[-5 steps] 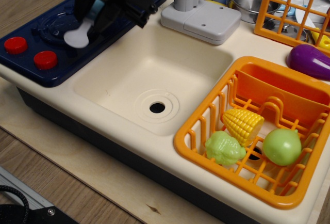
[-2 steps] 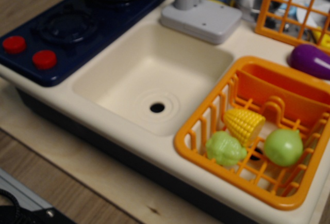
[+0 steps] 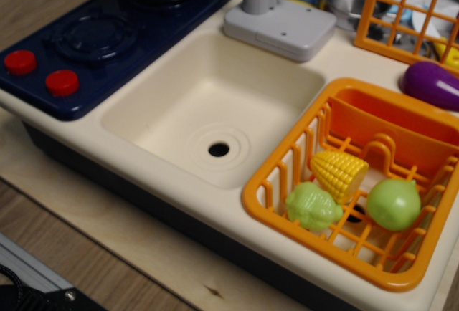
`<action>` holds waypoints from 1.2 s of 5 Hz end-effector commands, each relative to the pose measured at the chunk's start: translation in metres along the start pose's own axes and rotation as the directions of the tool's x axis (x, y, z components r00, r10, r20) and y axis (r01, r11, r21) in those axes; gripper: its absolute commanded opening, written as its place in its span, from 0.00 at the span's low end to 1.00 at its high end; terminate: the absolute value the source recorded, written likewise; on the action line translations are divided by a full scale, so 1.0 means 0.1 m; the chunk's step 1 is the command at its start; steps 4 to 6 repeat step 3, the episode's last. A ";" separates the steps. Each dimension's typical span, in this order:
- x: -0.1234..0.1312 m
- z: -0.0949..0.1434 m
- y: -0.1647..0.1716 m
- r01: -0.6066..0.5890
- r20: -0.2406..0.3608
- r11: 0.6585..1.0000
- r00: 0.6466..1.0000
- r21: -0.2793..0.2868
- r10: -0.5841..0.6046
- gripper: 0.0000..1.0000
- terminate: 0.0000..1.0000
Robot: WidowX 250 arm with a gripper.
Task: Put spoon into pan
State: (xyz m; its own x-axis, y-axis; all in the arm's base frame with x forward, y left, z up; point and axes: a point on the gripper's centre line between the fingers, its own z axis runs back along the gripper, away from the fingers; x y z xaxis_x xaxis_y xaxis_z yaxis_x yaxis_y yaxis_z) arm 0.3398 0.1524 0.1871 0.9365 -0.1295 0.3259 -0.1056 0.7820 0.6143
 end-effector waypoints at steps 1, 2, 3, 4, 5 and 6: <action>0.25 -0.07 0.00 -0.043 0.113 0.999 0.993 0.001 0.042 1.00 0.00; 0.25 -0.07 0.00 -0.043 0.113 0.999 0.993 0.001 0.042 1.00 0.00; 0.25 -0.07 0.00 -0.043 0.113 0.999 0.993 0.001 0.042 1.00 1.00; 0.25 -0.07 0.00 -0.043 0.113 0.999 0.993 0.001 0.042 1.00 1.00; 0.25 -0.07 0.00 -0.043 0.113 0.999 0.993 0.001 0.042 1.00 1.00; 0.25 -0.07 0.00 -0.043 0.113 0.999 0.993 0.001 0.042 1.00 1.00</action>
